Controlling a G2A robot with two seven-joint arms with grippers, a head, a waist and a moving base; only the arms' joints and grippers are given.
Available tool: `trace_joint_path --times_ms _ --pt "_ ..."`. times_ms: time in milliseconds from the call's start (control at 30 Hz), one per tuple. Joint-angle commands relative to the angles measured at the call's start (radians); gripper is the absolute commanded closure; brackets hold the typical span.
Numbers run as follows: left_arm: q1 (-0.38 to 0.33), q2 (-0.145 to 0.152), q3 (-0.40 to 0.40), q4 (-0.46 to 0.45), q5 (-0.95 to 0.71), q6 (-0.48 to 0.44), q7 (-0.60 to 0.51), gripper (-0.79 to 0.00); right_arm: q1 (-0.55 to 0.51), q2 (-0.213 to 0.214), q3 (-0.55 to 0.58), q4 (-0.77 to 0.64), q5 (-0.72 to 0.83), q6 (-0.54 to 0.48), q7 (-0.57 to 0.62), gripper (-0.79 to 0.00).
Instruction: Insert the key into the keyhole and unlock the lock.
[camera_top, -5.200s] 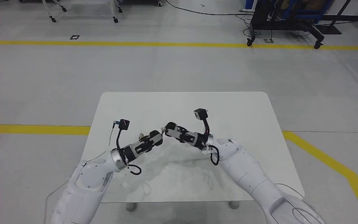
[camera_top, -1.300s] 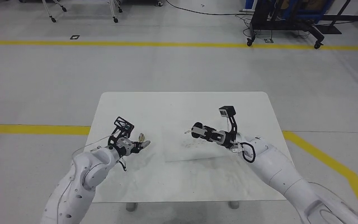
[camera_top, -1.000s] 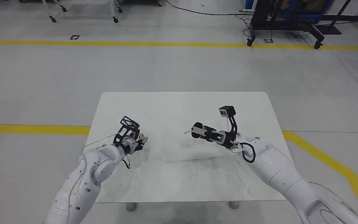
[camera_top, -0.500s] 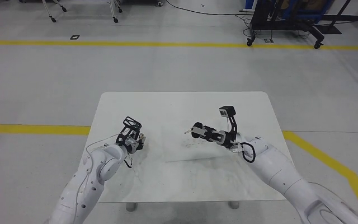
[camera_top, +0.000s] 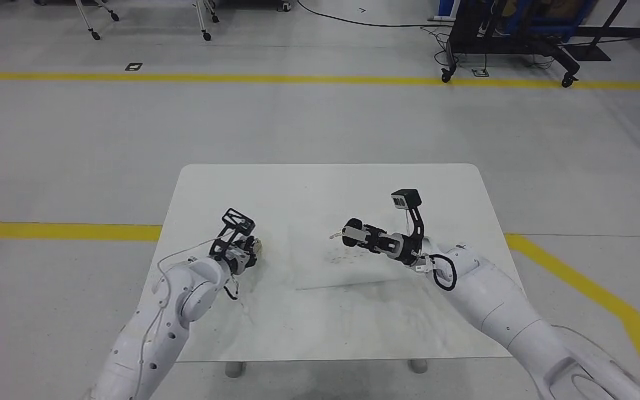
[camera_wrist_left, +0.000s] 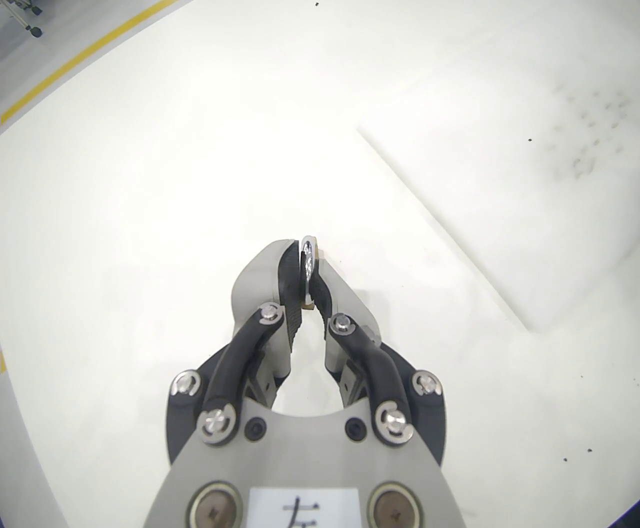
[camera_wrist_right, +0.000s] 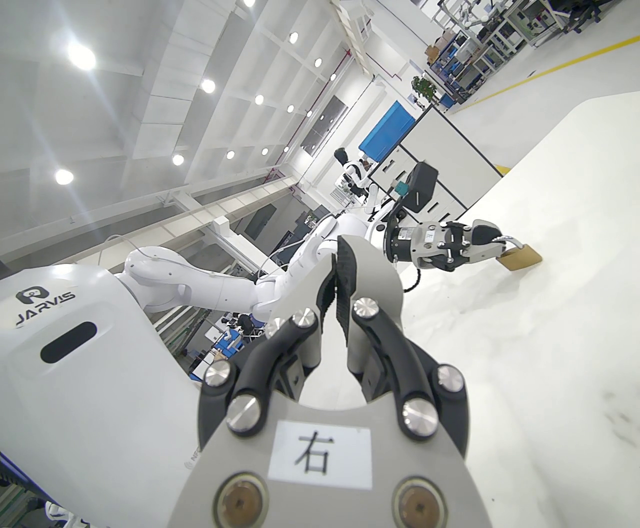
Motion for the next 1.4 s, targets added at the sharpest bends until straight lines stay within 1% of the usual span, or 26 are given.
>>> trace_joint_path --times_ms 0,167,233,300,400,500,567,767,800,833,867,933,1000,1133,1233,1300,1367 --pt "-0.004 -0.002 0.005 0.008 0.004 0.001 -0.002 0.000 0.000 0.000 0.000 0.000 0.000 0.000 0.000 0.000" --pt "-0.014 -0.006 0.011 0.024 0.007 0.004 -0.005 0.000 0.000 0.000 0.000 0.000 0.000 0.000 0.000 0.000" --pt "-0.018 -0.007 0.011 0.028 0.019 0.021 0.000 0.000 0.000 0.000 0.000 0.000 0.000 0.000 0.000 0.000" --pt "-0.013 -0.010 0.003 0.016 0.021 0.058 0.063 0.000 0.000 0.000 0.000 0.000 0.000 0.000 0.000 0.000" --pt "0.008 -0.011 -0.016 -0.010 0.001 0.064 0.148 0.000 0.000 0.000 0.000 0.000 0.000 0.000 0.000 0.000" --pt "0.051 -0.009 -0.054 -0.054 -0.113 -0.002 0.240 0.000 0.000 0.000 0.000 0.000 0.000 0.000 0.000 0.000" --pt "0.094 -0.007 -0.101 -0.088 -0.302 -0.114 0.291 0.000 0.000 0.000 0.000 0.000 0.000 0.000 0.000 0.000" --pt "0.094 -0.007 -0.101 -0.088 -0.302 -0.114 0.291 0.000 0.000 0.000 0.000 0.000 0.000 0.000 0.000 0.000" --pt "0.100 -0.010 -0.098 -0.094 -0.358 -0.120 0.307 0.000 0.000 0.000 0.000 0.000 0.000 0.000 0.000 0.000" --pt "0.111 -0.015 -0.097 -0.095 -0.468 -0.133 0.324 0.000 0.000 0.000 0.000 0.000 0.000 0.000 0.000 0.000" --pt "0.113 -0.018 -0.103 -0.084 -0.573 -0.151 0.321 0.000 0.000 0.000 0.000 0.000 0.000 0.000 0.000 0.000" --pt "0.099 -0.022 -0.109 -0.041 -0.767 -0.203 0.264 0.000 -0.002 0.000 0.000 -0.003 0.000 0.005 -0.005 0.000" --pt "0.066 -0.025 -0.102 0.011 -0.864 -0.211 0.201 0.000 -0.009 -0.004 0.002 -0.021 -0.007 0.035 -0.026 0.000" --pt "-0.002 -0.041 -0.057 0.109 -1.017 -0.183 0.135 0.000 -0.009 -0.019 -0.008 -0.028 -0.002 0.068 -0.049 0.000" --pt "-0.054 -0.053 -0.032 0.180 -1.137 -0.202 0.077 0.000 0.001 -0.033 -0.021 -0.018 0.011 0.086 -0.044 0.000" --pt "-0.081 -0.055 -0.023 0.206 -1.130 -0.204 0.057 0.000 0.002 -0.036 -0.024 -0.017 0.017 0.087 -0.042 0.000" --pt "-0.081 -0.055 -0.023 0.206 -1.130 -0.204 0.057 0.000 0.002 -0.036 -0.024 -0.017 0.017 0.087 -0.042 0.000"
